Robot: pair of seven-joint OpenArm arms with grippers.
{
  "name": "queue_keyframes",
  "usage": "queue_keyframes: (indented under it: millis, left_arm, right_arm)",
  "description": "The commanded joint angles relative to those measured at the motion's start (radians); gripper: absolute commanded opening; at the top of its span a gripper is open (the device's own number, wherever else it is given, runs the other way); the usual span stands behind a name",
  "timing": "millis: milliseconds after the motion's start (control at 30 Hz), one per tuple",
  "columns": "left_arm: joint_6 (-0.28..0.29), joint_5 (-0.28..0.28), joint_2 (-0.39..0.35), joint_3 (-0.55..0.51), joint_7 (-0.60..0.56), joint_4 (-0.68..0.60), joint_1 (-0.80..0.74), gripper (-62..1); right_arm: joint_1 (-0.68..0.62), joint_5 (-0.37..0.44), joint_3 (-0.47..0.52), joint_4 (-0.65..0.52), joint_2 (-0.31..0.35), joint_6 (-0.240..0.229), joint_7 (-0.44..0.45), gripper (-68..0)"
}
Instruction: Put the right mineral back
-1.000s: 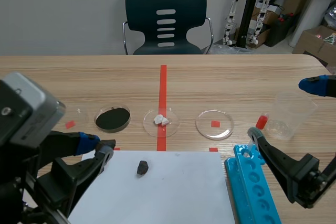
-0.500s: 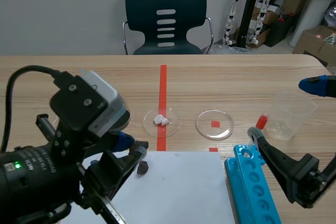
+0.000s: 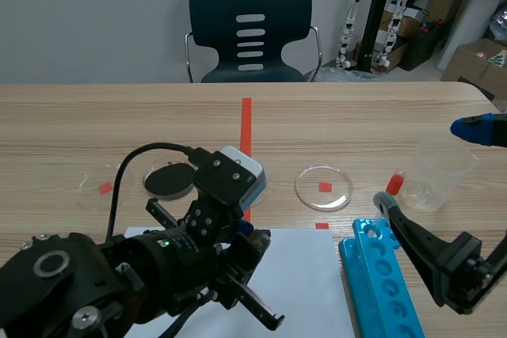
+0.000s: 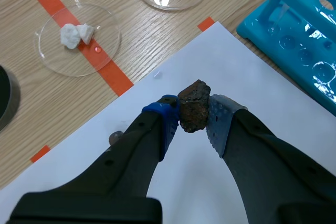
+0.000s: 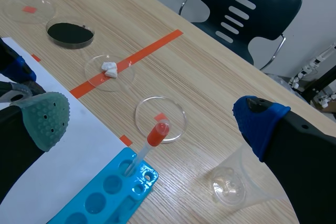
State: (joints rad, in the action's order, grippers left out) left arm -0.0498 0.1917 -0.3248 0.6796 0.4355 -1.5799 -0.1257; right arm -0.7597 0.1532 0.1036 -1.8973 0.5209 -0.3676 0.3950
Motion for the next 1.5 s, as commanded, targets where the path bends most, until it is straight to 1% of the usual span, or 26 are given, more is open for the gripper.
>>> queue_keyframes:
  millis: [0, 100, 533, 800, 1133, 1467]
  left_arm:
    - [0.001, 0.006, 0.026, 0.006, -0.02, 0.002, 0.011, -48.1]
    - [0.001, 0.005, 0.064, 0.021, -0.02, 0.053, 0.04, -48.1]
    - [0.001, 0.005, 0.188, 0.118, -0.019, 0.261, 0.165, -48.1]
    - [0.0, 0.005, 0.257, 0.128, -0.019, 0.391, 0.226, -48.1]
    - [-0.015, 0.002, 0.291, 0.128, -0.043, 0.501, 0.257, -48.1]
    - [-0.016, 0.002, 0.296, 0.128, -0.071, 0.506, 0.259, -47.7]
  right_arm:
    - [0.009, 0.011, 0.006, -0.013, -0.001, 0.0, 0.014, 0.4]
    - [0.009, 0.011, 0.006, -0.013, -0.001, 0.0, 0.014, 0.4]
    - [0.009, 0.011, 0.006, -0.013, -0.001, 0.0, 0.014, 0.4]
    - [0.009, 0.011, 0.006, -0.013, -0.001, 0.0, 0.014, 0.4]
    - [0.009, 0.011, 0.006, -0.013, -0.001, 0.0, 0.014, 0.4]
    - [0.009, 0.011, 0.006, -0.013, -0.001, 0.0, 0.014, 0.4]
